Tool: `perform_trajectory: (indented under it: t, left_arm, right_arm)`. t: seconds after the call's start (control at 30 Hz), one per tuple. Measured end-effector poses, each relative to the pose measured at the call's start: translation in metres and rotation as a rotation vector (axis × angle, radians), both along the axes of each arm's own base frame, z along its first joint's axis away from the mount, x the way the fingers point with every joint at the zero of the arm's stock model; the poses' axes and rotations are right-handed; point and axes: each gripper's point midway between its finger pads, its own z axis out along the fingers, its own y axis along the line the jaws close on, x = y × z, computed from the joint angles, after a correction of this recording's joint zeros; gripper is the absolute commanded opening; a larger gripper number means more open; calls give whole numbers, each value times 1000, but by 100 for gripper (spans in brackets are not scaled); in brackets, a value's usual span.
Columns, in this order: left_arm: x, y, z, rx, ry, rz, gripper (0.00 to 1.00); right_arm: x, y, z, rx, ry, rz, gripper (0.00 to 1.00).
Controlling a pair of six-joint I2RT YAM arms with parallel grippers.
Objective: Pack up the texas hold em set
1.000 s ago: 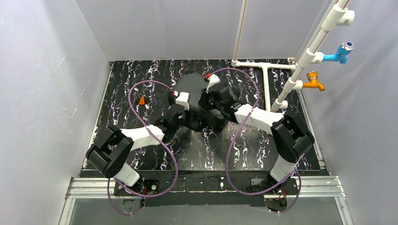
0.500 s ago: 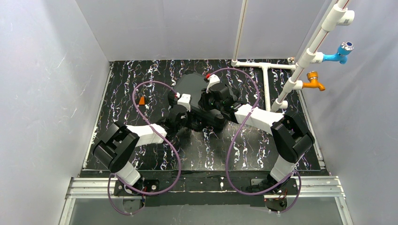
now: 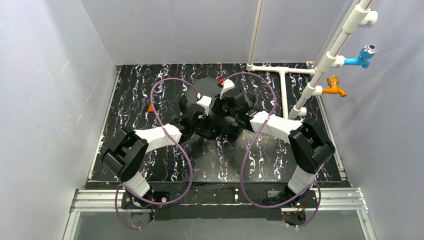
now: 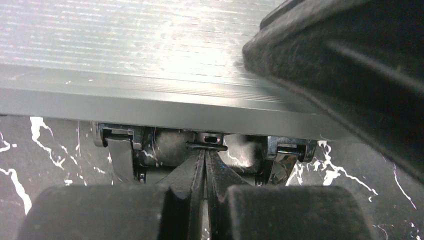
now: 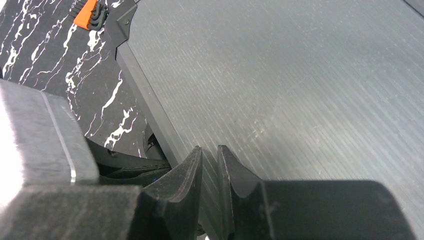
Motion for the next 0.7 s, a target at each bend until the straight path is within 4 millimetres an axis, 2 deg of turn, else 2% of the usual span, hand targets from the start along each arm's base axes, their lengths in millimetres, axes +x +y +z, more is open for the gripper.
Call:
perform_trajectory:
  t: [0.3,0.7]
  left_arm:
    - [21,-15,5,62,-24,-63,0]
    - [23,-15,9,64,-24,-63,0]
  right_arm:
    - [7,-6,1,1,-14,-27,26]
    - [8,-6,1,1,-14,-27,26]
